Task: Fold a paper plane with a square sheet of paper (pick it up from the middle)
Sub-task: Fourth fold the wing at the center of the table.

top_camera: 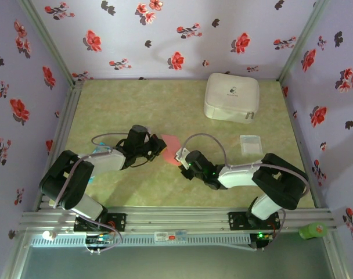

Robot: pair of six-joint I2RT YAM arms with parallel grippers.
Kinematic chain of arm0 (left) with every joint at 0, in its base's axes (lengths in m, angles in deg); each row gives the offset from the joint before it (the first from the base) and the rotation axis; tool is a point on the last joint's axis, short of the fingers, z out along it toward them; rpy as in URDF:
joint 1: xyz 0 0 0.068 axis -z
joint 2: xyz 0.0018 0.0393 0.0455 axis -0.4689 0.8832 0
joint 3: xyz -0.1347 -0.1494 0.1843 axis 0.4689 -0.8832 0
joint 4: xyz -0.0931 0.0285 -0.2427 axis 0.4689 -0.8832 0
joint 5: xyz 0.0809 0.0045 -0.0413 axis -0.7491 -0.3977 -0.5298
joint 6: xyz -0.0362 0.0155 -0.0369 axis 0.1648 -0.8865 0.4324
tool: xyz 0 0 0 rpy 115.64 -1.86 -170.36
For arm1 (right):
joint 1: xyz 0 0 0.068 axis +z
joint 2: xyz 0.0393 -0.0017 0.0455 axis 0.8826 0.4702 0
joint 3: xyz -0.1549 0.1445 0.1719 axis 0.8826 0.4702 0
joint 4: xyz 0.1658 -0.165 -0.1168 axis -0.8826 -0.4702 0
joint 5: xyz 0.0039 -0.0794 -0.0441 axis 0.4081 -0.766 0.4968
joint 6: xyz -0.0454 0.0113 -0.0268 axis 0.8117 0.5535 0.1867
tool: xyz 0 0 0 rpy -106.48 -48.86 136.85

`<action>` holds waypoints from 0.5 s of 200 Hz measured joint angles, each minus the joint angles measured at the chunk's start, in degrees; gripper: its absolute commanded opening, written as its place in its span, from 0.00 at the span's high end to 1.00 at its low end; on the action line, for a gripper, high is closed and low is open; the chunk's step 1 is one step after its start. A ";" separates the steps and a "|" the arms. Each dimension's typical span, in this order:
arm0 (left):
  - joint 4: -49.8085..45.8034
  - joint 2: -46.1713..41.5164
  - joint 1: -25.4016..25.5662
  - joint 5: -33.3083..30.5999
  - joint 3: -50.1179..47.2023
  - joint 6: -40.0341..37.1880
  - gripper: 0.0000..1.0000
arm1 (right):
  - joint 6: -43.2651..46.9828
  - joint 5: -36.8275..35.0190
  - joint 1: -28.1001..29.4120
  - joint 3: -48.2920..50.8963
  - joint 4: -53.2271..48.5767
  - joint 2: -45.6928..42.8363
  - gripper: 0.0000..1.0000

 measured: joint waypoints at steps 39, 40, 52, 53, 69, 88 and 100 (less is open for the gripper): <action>-0.68 0.00 0.00 -0.04 0.00 0.00 1.00 | -0.37 -0.20 0.00 0.02 0.57 0.00 0.90; -0.70 0.00 0.00 -0.04 0.00 0.00 1.00 | -0.39 -0.22 0.00 0.02 0.59 0.00 0.90; -0.94 0.00 0.00 -0.04 0.00 0.00 0.96 | -0.72 -0.24 0.00 0.02 0.81 0.00 0.90; -0.96 0.00 0.00 -0.04 0.00 -0.02 0.95 | -0.74 -0.24 0.00 0.02 0.81 0.00 0.90; -1.11 0.00 0.00 -0.09 0.00 -0.09 0.78 | -0.87 -0.26 0.00 0.15 1.27 0.00 0.91; -1.53 0.00 0.00 -0.39 0.09 -0.44 0.70 | -1.07 -0.33 0.00 0.20 1.57 0.00 0.92; -1.86 0.00 0.00 -0.52 0.13 -0.87 0.64 | -1.27 -0.42 0.00 0.37 2.08 0.00 0.92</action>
